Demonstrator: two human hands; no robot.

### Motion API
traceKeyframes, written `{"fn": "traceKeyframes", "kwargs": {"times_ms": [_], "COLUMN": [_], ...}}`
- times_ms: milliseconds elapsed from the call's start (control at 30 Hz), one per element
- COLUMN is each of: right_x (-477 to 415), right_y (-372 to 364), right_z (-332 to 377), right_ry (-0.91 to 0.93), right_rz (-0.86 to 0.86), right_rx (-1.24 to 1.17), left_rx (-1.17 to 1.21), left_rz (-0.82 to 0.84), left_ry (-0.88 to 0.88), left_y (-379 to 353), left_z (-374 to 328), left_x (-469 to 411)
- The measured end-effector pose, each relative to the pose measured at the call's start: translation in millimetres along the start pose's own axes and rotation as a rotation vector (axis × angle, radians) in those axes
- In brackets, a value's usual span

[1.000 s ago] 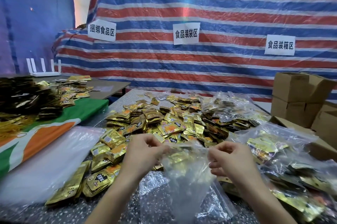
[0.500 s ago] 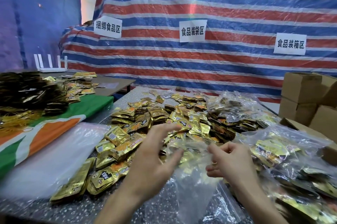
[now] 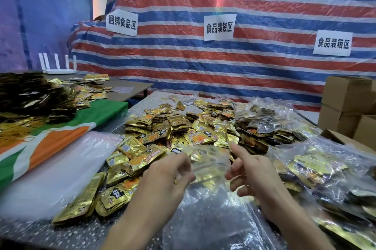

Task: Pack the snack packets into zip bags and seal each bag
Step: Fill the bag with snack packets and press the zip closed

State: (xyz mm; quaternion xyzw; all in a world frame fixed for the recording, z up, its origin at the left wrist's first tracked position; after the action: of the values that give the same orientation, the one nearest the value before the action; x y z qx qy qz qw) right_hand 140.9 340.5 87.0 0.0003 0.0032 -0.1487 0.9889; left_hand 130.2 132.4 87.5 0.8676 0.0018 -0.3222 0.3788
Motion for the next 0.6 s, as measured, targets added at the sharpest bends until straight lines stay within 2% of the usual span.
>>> {"fn": "traceKeyframes", "kwargs": {"times_ms": [167,367,467,533,600], "right_x": [-47,-137,-172,-190,-205], "right_y": [2,-42,-60,-67,-71], "right_z": [-3,-44,-61,-68,-74], "right_ry": [0.157,0.287,0.389,0.368,0.27], "right_rz": [-0.059,0.076,0.078,0.073,0.094], "right_rx": [0.116,0.599,0.877,0.979,0.94], "left_rx": [0.093,0.062,0.065,0.074,0.077], "left_rz": [0.096,0.096,0.114,0.137,0.148], "left_ry": [-0.056,-0.061,-0.056,-0.055,-0.06], "left_y": [0,-4,-9,-13,-15], "left_z": [11,29,37,43,50], "left_x": [-4,-7,-9,-12,-15]}}
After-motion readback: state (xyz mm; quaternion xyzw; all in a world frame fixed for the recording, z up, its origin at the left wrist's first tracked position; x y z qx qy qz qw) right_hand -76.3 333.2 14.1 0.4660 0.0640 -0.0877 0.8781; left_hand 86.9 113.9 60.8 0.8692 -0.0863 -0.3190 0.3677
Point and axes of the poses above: each hand's wrist, its own x-axis away from the middle knuckle, its own y-axis out of the back of the hand, z = x × y, the point moved 5 cm from there along -x, towards the middle knuckle, and after that the axes turned 7 degrees about -x, right-handed, at the moved point
